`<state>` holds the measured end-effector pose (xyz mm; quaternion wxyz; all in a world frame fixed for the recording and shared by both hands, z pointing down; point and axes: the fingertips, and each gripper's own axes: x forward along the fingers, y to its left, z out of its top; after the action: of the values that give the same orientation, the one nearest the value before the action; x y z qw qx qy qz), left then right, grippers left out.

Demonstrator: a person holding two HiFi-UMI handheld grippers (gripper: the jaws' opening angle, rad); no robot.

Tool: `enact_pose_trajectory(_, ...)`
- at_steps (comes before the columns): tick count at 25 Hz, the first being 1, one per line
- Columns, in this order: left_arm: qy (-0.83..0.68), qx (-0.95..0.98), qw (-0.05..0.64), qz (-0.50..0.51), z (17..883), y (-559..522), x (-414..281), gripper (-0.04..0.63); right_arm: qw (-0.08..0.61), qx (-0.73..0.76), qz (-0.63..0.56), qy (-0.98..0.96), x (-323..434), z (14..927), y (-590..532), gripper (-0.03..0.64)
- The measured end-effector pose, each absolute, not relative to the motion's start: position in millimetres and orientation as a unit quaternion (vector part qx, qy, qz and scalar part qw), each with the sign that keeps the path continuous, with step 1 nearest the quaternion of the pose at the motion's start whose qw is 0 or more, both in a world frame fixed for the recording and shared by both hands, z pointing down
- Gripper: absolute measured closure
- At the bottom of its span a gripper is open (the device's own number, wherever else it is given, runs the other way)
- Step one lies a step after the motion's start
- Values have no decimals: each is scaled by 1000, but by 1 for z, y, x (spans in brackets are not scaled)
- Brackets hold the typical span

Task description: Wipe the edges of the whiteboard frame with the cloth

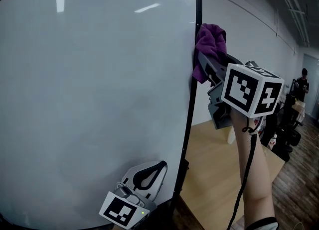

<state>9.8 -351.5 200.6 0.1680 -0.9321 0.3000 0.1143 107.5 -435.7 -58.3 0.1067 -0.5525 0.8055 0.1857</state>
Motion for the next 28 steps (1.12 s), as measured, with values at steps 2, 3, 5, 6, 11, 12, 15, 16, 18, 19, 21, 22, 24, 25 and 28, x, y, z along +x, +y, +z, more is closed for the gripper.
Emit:
enact_pose_trajectory(2,299,-932,167,117,199,-351,11,578,101,-550,190,807,106,-59,-435,531)
enact_pose_trajectory(3,299,-932,166,118,199,-351,12,578,101,-549,191,807,105,-59,-435,531)
enact_pose_trajectory(5,299,-932,167,118,199,-350,13,578,103,-546,188,809,104,-58,-435,532)
enact_pose_trajectory(6,299,-932,167,118,198,-350,13,578,104,-545,187,810,104,-58,-434,532)
enact_pose_trajectory(11,299,-932,166,121,194,-350,13,578,102,-542,186,813,103,-58,-434,532)
enact_pose_trajectory(12,299,-932,165,121,193,-350,13,578,102,-543,185,813,103,-58,-435,532)
enact_pose_trajectory(15,299,-933,163,118,191,-351,13,578,104,-539,179,816,104,-57,-436,532)
enact_pose_trajectory(16,300,-933,162,118,190,-352,12,578,105,-539,176,817,104,-57,-436,532)
enact_pose_trajectory(18,300,-933,162,117,189,-353,13,578,103,-539,175,817,104,-56,-438,531)
enact_pose_trajectory(19,301,-933,161,117,188,-353,13,578,100,-540,176,817,105,-56,-438,532)
enact_pose_trajectory(21,302,-932,161,117,186,-354,13,578,96,-541,175,817,104,-54,-440,532)
enact_pose_trajectory(22,303,-932,161,117,185,-353,12,578,95,-541,174,818,104,-53,-440,531)
enact_pose_trajectory(24,304,-932,162,116,181,-352,11,578,94,-540,170,819,104,-54,-440,532)
enact_pose_trajectory(25,303,-932,163,114,178,-351,11,578,94,-540,167,820,104,-54,-440,532)
enact_pose_trajectory(28,301,-933,162,109,173,-346,11,578,92,-541,161,821,103,-55,-438,532)
